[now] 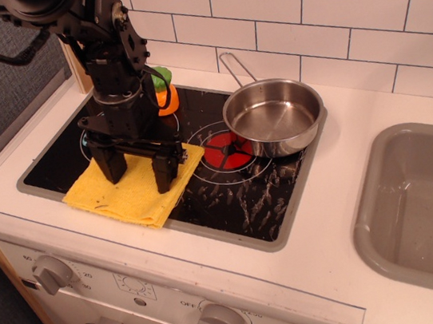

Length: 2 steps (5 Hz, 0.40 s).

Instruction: Grabbed the yellow square from the middle and moved it to the bottom right edge

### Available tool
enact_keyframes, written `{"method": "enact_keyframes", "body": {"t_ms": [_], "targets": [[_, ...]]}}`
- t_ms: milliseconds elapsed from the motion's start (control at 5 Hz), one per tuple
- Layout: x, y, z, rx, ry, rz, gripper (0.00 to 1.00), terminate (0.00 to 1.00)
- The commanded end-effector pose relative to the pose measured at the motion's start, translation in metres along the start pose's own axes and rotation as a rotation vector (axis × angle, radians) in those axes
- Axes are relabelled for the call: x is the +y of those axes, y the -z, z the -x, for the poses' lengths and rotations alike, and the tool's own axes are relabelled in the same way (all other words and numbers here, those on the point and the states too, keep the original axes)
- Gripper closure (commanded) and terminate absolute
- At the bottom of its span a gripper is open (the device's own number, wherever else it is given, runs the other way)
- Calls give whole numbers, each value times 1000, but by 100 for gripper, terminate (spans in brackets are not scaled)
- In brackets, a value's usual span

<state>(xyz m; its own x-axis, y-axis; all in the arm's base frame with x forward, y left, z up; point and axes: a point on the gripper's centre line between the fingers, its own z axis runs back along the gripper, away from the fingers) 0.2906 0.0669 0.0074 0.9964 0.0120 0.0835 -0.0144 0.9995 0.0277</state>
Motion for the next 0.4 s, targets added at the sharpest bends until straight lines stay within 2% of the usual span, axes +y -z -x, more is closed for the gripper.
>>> {"method": "enact_keyframes", "body": {"t_ms": [0, 200], "targets": [[-72, 4, 10, -8, 81, 80, 0, 0], [-105, -8, 16, -12, 95, 93, 0, 0]]}}
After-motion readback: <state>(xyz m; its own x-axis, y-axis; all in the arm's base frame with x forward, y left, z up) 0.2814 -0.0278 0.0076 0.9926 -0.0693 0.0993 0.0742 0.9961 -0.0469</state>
